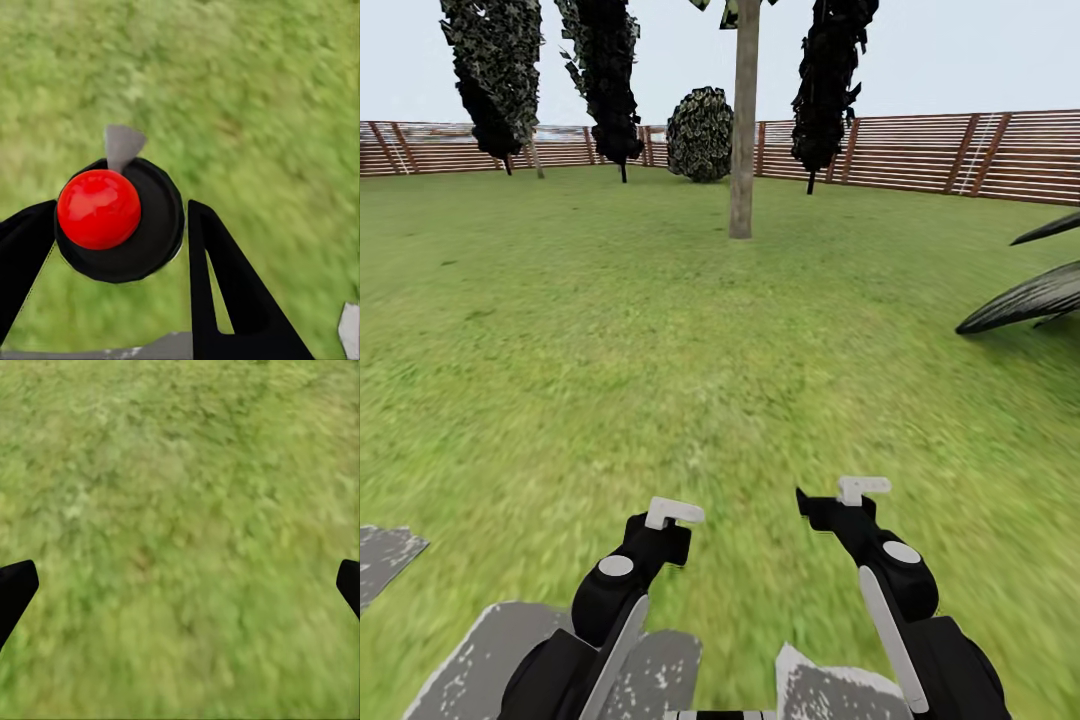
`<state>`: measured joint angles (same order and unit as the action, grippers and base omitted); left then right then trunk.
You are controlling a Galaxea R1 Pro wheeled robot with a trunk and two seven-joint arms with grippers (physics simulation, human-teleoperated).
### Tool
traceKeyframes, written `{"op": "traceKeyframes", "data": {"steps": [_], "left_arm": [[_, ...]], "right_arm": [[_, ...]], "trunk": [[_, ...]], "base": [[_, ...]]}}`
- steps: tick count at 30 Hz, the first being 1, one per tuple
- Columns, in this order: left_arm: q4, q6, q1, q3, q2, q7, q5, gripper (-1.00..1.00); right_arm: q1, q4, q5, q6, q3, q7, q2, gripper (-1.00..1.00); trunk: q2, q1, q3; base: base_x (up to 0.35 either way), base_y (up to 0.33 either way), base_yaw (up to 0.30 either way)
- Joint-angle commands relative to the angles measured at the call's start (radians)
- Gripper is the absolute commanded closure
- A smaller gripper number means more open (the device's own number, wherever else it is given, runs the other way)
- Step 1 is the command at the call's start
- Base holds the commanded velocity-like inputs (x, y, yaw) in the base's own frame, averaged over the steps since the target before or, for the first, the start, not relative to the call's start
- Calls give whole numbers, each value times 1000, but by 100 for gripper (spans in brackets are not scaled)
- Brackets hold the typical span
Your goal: In the garden, pick up the pesticide atomizer on the floor and spray pesticide onto both trees until each tree trunk is fully covered.
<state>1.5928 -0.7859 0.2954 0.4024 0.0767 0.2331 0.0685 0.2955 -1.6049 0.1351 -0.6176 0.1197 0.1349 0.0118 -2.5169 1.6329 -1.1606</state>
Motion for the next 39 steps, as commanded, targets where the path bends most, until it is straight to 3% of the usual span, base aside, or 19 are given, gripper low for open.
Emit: {"op": "traceKeyframes", "data": {"steps": [1, 39], "left_arm": [[1, -4, 1, 1, 0, 8, 6, 100], [1, -6, 1, 1, 0, 5, 7, 100]], "right_arm": [[1, -1, 11, -4, 1, 9, 0, -100], [4, -1, 11, -4, 0, 9, 0, -100]], "trunk": [[0, 0, -1], [0, 0, 5]], "base": [[333, 0, 0], [333, 0, 0]]}}
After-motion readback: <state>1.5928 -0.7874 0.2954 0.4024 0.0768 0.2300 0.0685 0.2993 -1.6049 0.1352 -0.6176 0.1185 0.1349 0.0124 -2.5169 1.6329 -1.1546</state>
